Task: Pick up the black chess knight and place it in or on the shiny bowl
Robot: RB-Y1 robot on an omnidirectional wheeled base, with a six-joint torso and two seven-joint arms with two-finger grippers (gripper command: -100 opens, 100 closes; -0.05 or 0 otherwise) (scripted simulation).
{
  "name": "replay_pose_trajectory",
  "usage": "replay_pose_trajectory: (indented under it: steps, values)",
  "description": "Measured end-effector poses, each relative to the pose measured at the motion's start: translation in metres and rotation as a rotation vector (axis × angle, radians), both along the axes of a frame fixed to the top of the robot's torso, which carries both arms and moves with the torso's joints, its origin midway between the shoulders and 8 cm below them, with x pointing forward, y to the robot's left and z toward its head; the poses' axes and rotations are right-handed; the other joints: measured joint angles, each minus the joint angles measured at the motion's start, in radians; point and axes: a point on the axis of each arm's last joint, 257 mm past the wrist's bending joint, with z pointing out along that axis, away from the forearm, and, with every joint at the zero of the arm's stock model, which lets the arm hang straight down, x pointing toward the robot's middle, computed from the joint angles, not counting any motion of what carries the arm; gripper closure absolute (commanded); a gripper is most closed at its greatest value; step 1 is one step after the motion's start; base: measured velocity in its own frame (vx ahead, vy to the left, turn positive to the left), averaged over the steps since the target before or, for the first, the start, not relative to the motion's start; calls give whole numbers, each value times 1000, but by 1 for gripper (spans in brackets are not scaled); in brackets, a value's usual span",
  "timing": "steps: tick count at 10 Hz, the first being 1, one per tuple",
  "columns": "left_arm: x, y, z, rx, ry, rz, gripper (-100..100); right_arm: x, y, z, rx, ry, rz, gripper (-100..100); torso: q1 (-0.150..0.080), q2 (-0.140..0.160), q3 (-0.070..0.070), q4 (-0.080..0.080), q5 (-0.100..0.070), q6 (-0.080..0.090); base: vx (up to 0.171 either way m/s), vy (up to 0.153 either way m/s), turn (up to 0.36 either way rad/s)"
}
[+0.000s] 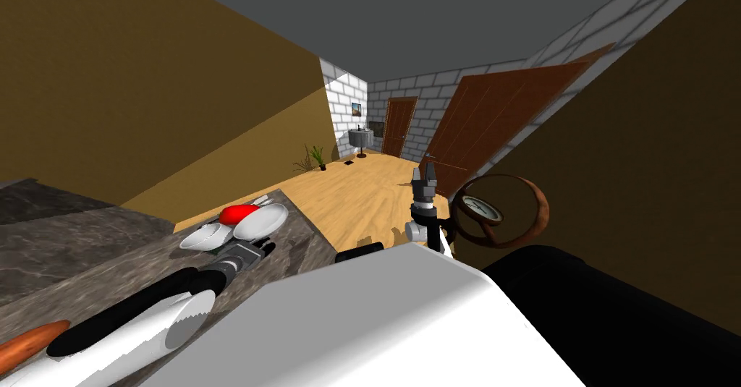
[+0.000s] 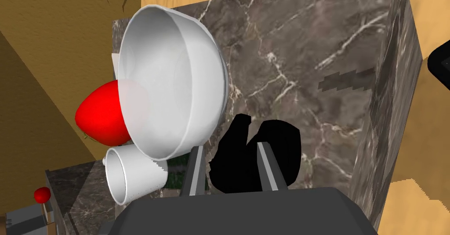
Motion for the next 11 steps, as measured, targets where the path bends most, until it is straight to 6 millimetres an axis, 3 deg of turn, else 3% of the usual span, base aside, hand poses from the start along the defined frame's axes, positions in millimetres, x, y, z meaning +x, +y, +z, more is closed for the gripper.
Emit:
replay_pose_trajectory:
  steps: [3,8,11]
  values:
    - [24,0,39,7,-121,5,100,0,0,0,0,0,0,0,-15,3,3,2,-4,1,-15,-169,-81]
    - [60,9,98,-5,-337,55,100,0,0,0,0,0,0,0,-11,1,2,3,-3,-1,30,-108,-63]
    - [76,16,116,-15,-427,88,100,0,0,0,0,0,0,0,-5,3,3,3,-2,-2,26,-49,-31]
